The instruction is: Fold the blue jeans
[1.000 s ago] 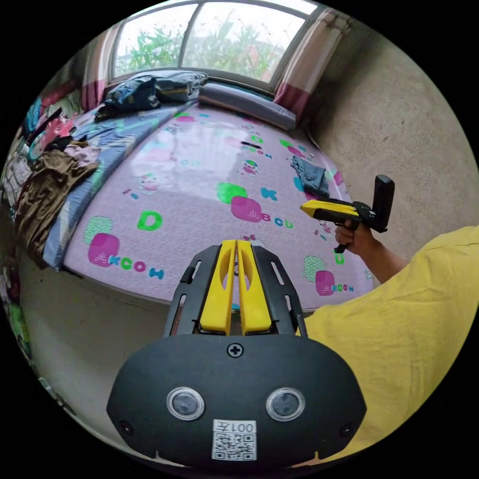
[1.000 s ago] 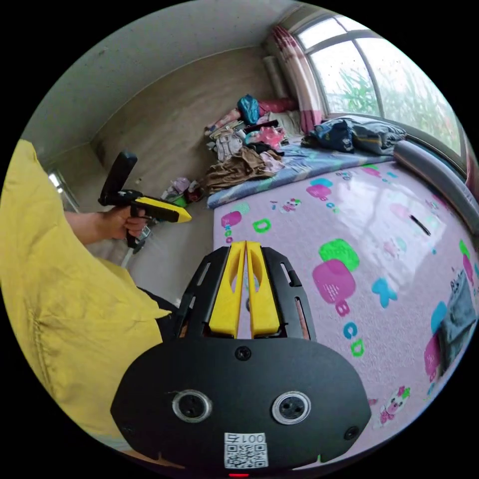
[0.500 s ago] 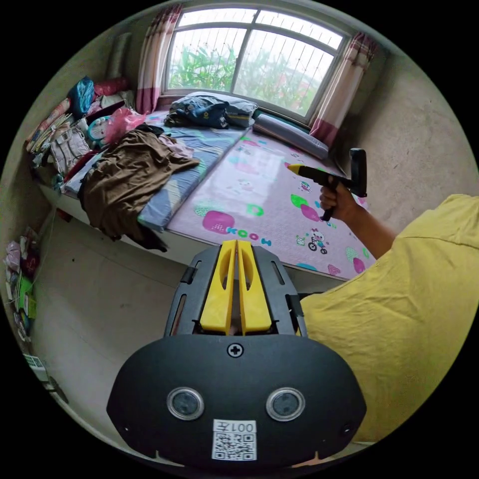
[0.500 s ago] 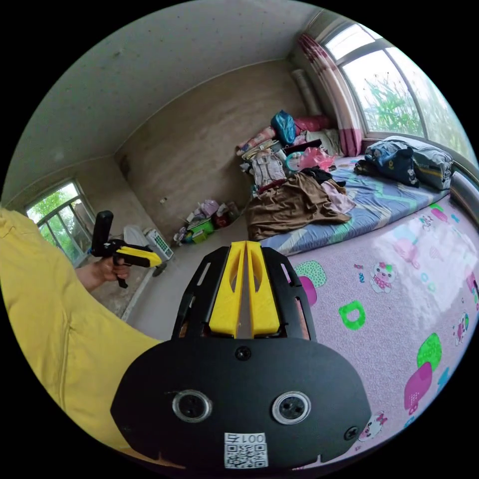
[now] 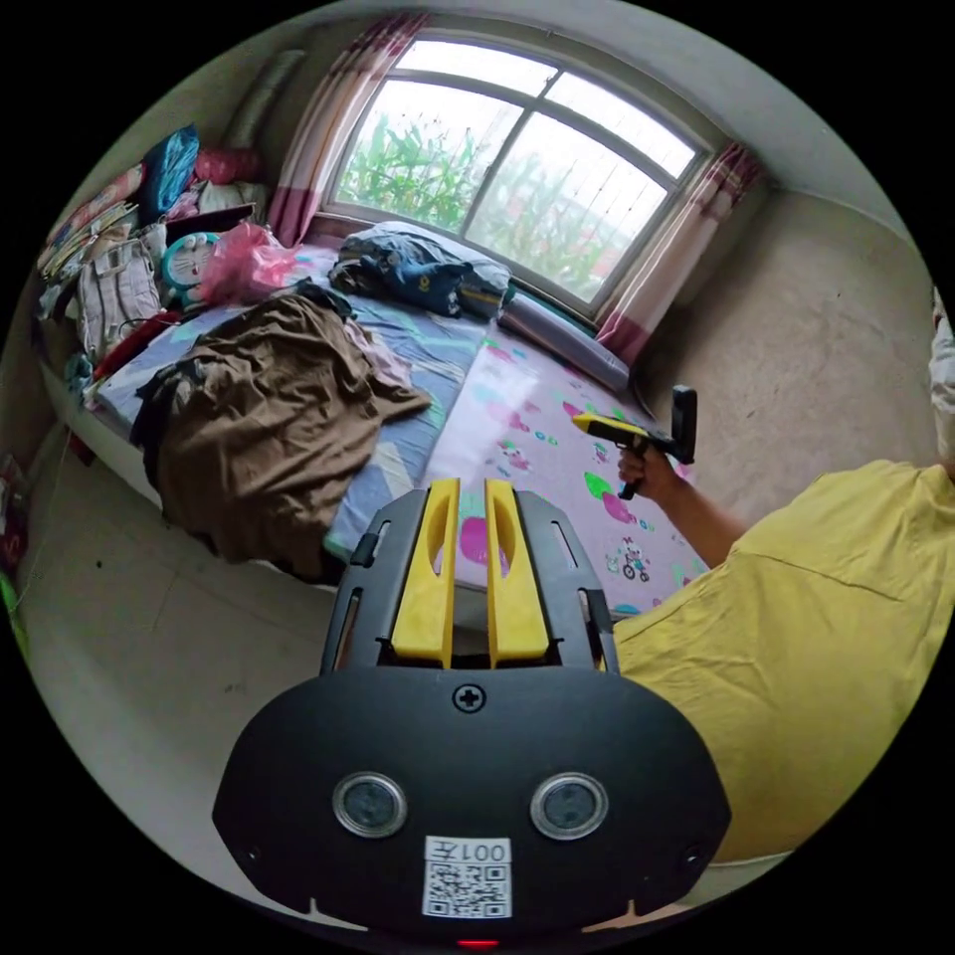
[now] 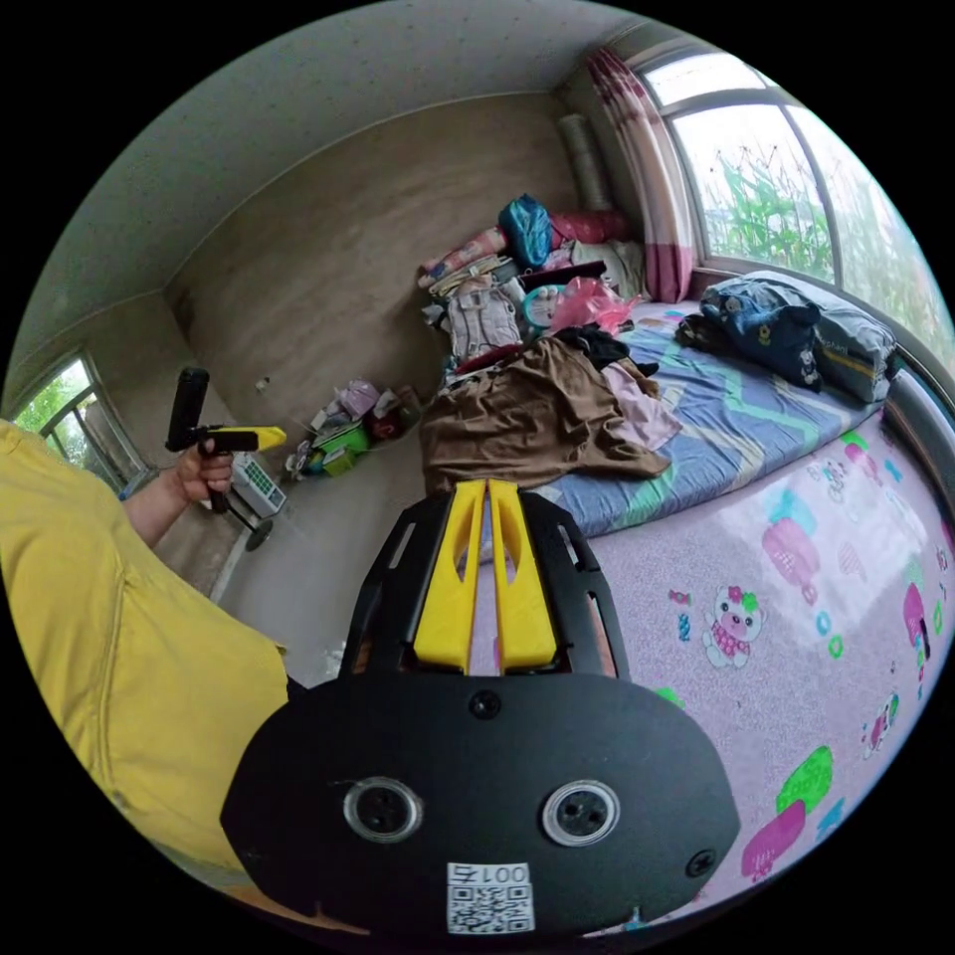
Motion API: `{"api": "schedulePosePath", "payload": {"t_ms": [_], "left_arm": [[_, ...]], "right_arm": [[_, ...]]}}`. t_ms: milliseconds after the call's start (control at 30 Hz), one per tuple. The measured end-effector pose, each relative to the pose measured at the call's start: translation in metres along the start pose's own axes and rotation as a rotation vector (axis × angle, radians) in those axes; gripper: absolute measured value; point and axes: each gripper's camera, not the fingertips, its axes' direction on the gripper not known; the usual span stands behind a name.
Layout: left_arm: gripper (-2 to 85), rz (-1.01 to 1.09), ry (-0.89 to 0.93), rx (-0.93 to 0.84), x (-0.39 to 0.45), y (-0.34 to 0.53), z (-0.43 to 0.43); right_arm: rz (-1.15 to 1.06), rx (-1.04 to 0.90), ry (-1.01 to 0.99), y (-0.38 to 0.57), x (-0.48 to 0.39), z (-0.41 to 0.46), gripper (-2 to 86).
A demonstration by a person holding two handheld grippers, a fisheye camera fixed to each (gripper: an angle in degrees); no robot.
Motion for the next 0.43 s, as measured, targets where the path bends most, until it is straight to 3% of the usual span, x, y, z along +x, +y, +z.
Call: {"api": "schedulePosePath", "payload": {"t_ms": [433], "left_arm": [[2.6,0.214,-0.142,-0.101,-0.244,-0.219,0.000]], "right_arm": [[-0.163,-0.025,-0.059,-0.223,0.020,0.177,2.2]]}}
